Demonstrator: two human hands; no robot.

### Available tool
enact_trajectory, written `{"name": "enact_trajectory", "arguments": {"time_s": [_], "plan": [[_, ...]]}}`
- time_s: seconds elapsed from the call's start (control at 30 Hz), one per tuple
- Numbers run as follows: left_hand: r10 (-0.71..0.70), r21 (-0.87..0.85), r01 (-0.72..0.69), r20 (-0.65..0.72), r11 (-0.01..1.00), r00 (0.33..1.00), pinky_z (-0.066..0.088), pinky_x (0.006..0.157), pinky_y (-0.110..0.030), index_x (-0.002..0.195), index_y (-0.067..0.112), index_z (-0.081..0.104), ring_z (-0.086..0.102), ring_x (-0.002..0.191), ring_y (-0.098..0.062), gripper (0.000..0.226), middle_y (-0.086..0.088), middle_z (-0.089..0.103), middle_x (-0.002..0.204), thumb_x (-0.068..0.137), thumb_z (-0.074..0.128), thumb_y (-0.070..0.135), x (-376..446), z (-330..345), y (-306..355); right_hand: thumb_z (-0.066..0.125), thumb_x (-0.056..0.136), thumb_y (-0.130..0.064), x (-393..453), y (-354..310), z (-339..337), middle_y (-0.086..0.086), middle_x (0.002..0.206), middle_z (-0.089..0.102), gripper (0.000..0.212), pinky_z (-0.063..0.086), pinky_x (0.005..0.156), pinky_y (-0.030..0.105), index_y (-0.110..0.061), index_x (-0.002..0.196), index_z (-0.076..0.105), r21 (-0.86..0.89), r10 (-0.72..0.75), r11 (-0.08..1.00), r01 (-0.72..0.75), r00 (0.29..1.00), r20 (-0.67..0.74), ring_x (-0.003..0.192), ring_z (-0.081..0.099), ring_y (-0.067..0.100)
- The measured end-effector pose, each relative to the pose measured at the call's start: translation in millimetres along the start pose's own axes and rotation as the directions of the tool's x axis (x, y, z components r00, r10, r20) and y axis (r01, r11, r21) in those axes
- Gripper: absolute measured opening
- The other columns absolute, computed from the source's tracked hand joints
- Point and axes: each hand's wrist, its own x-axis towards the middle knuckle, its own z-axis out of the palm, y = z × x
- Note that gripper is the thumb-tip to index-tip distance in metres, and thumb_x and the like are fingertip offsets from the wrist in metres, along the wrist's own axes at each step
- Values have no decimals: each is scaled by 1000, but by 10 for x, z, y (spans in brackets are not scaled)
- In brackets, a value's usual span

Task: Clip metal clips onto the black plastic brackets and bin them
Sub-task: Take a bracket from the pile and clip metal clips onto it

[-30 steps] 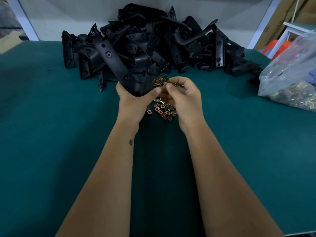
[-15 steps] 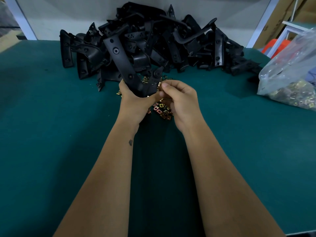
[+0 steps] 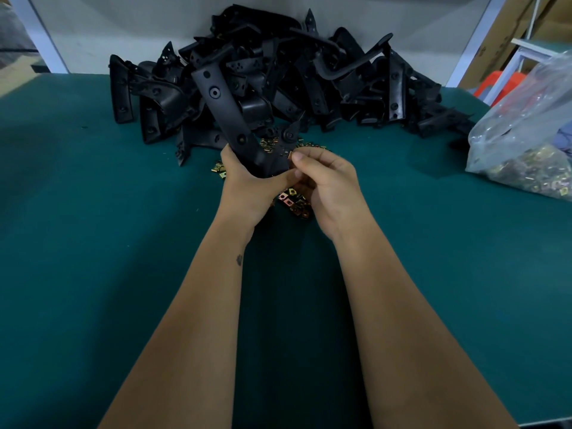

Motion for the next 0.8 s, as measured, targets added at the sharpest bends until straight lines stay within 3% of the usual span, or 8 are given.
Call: {"name": "enact_trajectory", "arguments": {"time_s": [0.1, 0.23, 0.47, 0.63, 0.8], "plan": [[-20, 40, 20, 4, 999, 1000, 52, 63, -20, 123, 30, 34, 63, 104, -12, 83, 9, 60, 118, 64, 92, 35, -6, 2, 8, 67, 87, 1, -9, -15, -9, -1, 65, 59, 18, 50, 72, 26, -13, 77, 71, 21, -1, 1000, 1, 1000, -6, 59, 58, 4], [-33, 103, 34, -11, 994, 999, 49, 52, -19, 106, 27, 36, 63, 83, -15, 75, 1, 64, 107, 59, 92, 42, 1, -7, 21, 68, 86, 1, -24, -27, -6, 1, 65, 58, 17, 47, 78, 26, -13, 76, 71, -8, -15, 1000, 15, 1000, -26, 59, 57, 2], [-21, 145, 25, -23, 989, 999, 47, 50, -16, 103, 25, 34, 60, 76, -12, 74, -2, 64, 102, 60, 92, 39, -12, 0, 24, 69, 84, 1, -19, -3, 15, 1, 79, 69, 17, 47, 72, 22, -13, 75, 71, 6, -6, 1000, 7, 998, -55, 76, 58, 12], [-19, 133, 24, -38, 991, 999, 46, 49, -17, 107, 21, 34, 61, 76, -12, 76, -2, 64, 101, 61, 92, 39, -25, 13, 29, 70, 84, 2, -22, 14, 46, 6, 85, 70, 15, 48, 92, 36, -12, 76, 71, 11, -8, 1000, 9, 997, -74, 93, 61, 23], [-4, 155, 14, -60, 988, 998, 50, 63, -27, 108, 21, 35, 63, 82, -11, 74, 4, 63, 101, 63, 91, 37, -42, 28, 36, 68, 86, 2, -46, 12, 85, 14, 95, 69, 8, 47, 104, 43, -6, 83, 69, 8, 10, 1000, -9, 996, -88, 99, 62, 24]]}}
